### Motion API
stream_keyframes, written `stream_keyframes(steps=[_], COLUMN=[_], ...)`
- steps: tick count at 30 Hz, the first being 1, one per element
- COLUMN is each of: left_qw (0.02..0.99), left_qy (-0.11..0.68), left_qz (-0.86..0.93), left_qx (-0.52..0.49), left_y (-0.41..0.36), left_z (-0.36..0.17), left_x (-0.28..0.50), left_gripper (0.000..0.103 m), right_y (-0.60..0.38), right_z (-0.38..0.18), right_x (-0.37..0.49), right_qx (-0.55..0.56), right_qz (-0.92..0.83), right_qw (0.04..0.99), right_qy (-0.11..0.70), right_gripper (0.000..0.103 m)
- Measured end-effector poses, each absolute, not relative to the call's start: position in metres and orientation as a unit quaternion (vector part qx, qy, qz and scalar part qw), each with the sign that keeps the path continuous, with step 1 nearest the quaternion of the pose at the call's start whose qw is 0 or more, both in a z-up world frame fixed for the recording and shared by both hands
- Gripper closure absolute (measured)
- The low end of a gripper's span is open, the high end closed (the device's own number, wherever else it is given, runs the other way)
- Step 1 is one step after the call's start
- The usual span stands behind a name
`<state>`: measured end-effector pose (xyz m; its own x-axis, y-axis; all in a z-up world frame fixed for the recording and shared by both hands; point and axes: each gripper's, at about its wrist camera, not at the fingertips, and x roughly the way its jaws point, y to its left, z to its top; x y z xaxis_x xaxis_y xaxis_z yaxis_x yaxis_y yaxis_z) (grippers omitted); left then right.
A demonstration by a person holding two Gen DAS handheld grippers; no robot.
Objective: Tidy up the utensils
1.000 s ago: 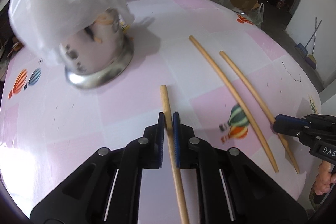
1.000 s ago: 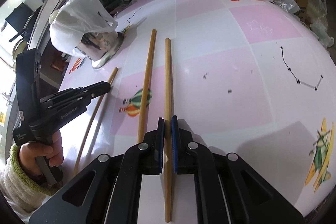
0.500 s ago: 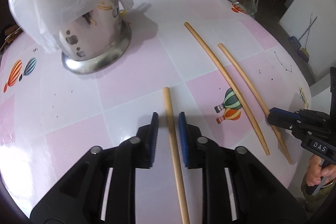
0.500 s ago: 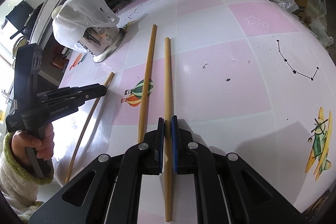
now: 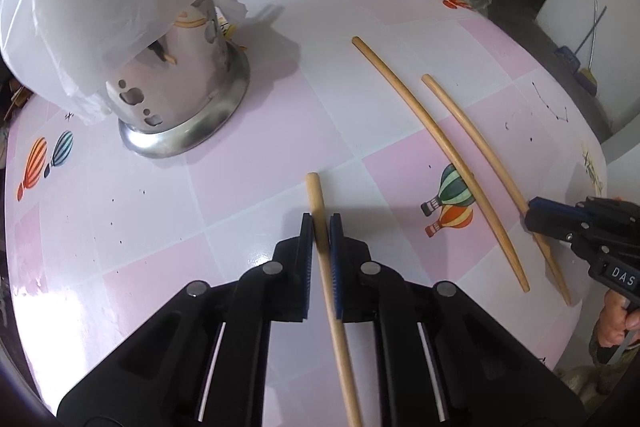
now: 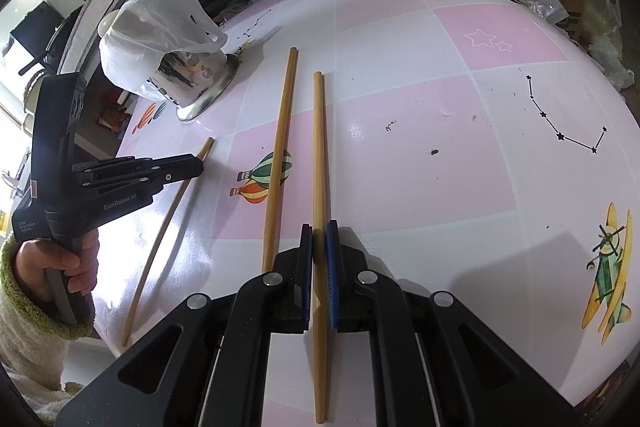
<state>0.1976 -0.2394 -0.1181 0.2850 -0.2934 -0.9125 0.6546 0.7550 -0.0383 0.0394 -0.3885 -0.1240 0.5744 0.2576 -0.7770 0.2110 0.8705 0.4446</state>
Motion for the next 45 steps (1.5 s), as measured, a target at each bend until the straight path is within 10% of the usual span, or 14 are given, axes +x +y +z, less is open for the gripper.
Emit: stream_keyframes(steps=[24,29,45], left_qw=[0.861,0.871,0.874], left_qy=[0.351,0.311,0.284], left_qz=[-0.368,-0.378,-0.383], left_qx=[-0.016,-0.047,-0.09], left_y=[-0.159,-0.138,-0.115], left_z=[0.014,0.038,0.044], left_x=[0.182,0.171,0.17], left_gripper=[0.097,0.097,0.097], right_y=[-0.388,-0.388,-0.392], right_z=[-0.122,-0.115,-0.098], right_x=[0.043,0.045,0.106], right_qx=[0.25,0.243,0.183], right_qz=[0.008,0.008,0.001], right_qw=[0.849,0.854,0.871], right_qy=[0.465,0.46,0.457], right_gripper=[0.094,0.065,0.071])
